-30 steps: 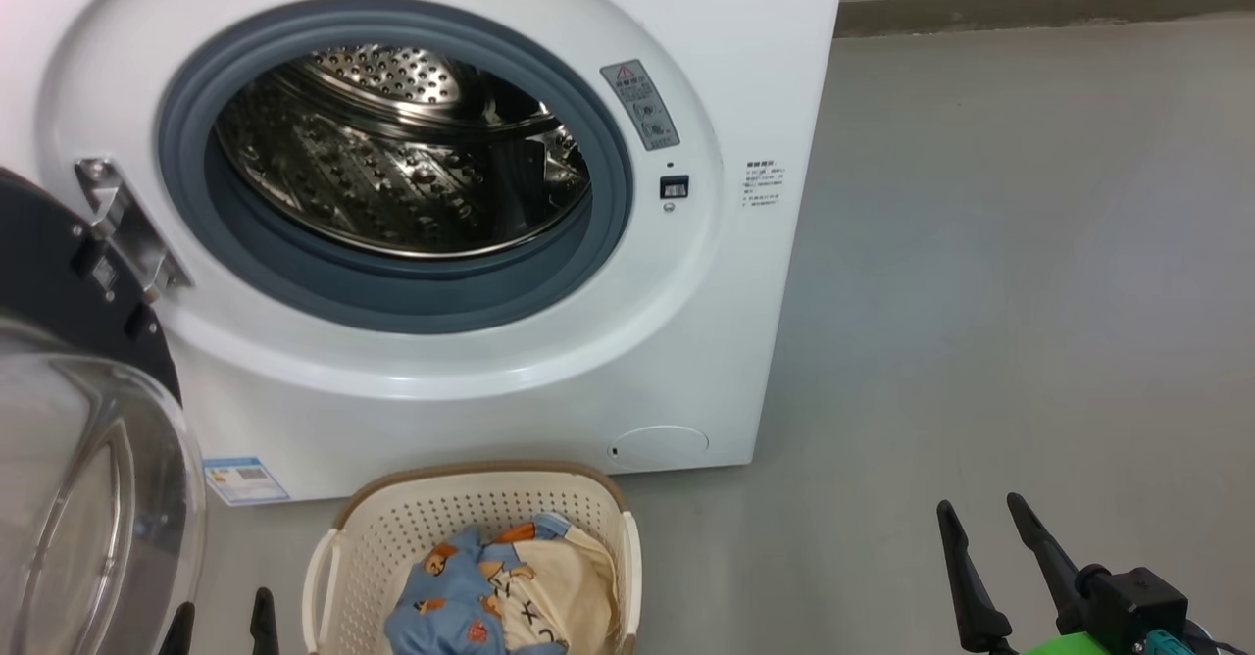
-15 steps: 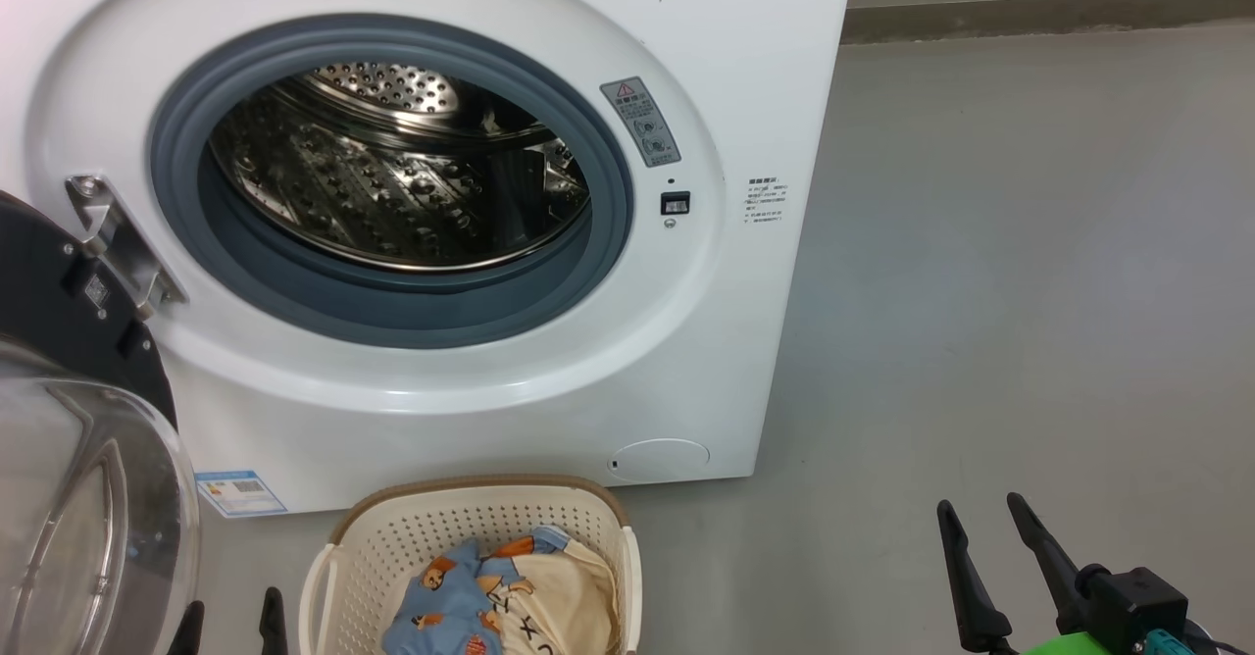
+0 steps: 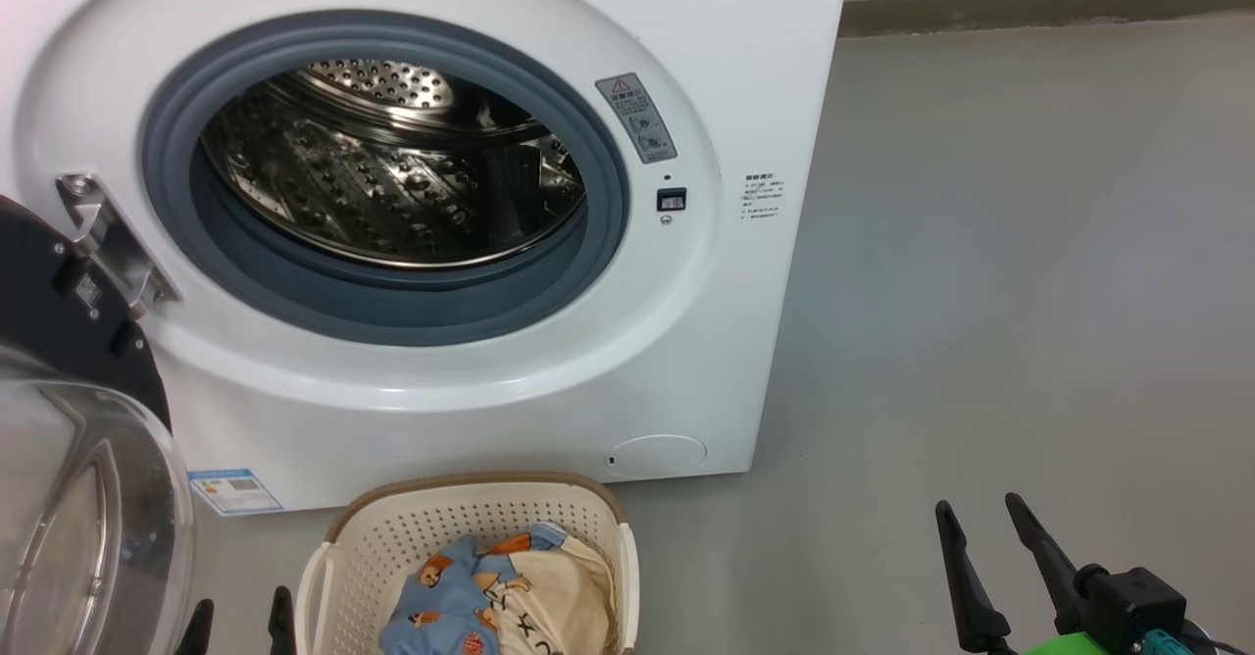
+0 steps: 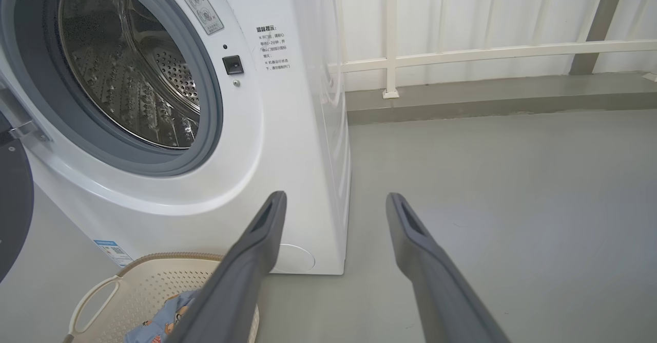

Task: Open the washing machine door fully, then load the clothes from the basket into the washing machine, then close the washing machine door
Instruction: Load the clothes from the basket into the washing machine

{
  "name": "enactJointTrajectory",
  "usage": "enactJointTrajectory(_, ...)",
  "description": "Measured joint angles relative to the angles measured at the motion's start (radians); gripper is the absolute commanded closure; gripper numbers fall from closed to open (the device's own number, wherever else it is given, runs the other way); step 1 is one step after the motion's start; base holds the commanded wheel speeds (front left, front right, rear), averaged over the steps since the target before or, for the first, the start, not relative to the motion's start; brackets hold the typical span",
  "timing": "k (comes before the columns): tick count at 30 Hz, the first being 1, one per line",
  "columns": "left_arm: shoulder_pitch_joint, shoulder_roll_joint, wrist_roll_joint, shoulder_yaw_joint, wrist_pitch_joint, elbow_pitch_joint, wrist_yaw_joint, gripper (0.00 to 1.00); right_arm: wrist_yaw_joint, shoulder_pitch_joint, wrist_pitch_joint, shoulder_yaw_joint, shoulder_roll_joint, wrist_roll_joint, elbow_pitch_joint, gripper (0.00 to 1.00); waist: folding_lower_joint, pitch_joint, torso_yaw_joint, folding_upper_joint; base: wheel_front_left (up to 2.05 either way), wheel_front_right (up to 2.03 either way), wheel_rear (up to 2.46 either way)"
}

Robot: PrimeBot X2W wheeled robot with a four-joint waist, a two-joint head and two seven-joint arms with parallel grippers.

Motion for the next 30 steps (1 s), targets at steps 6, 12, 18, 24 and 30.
enactJointTrajectory(6,0.000,0.003,0.000,-0.016,0.000,0.000,0.000,0.00,0.000,-0.002,0.000,0.002,0.000,0.000,0.000,0.00,0.0000,0.011,-0.008,0.0000,0.00,0.00,0.00)
enactJointTrajectory(12,-0.001,0.009,-0.001,-0.049,0.000,0.001,0.000,0.00,0.000,-0.026,0.000,0.004,0.000,0.008,-0.007,0.00,0.0000,0.041,-0.022,0.0000,0.00,0.00,0.00)
enactJointTrajectory(18,-0.043,0.024,-0.018,-0.091,0.000,0.016,0.000,0.00,0.000,-0.052,0.000,0.010,0.000,0.009,-0.017,0.00,0.0000,0.093,-0.038,0.0000,0.00,0.00,0.00)
enactJointTrajectory(24,-0.105,0.055,-0.026,-0.133,-0.002,0.074,0.000,0.00,0.000,-0.105,0.000,0.027,0.000,0.026,-0.029,0.00,0.0000,0.168,-0.056,0.0000,0.00,0.00,0.00)
enactJointTrajectory(30,-0.198,0.106,-0.068,-0.201,-0.006,0.147,0.000,0.00,0.000,-0.169,0.000,0.039,-0.001,0.038,-0.050,0.00,0.0000,0.263,-0.077,0.0000,0.00,0.00,0.00)
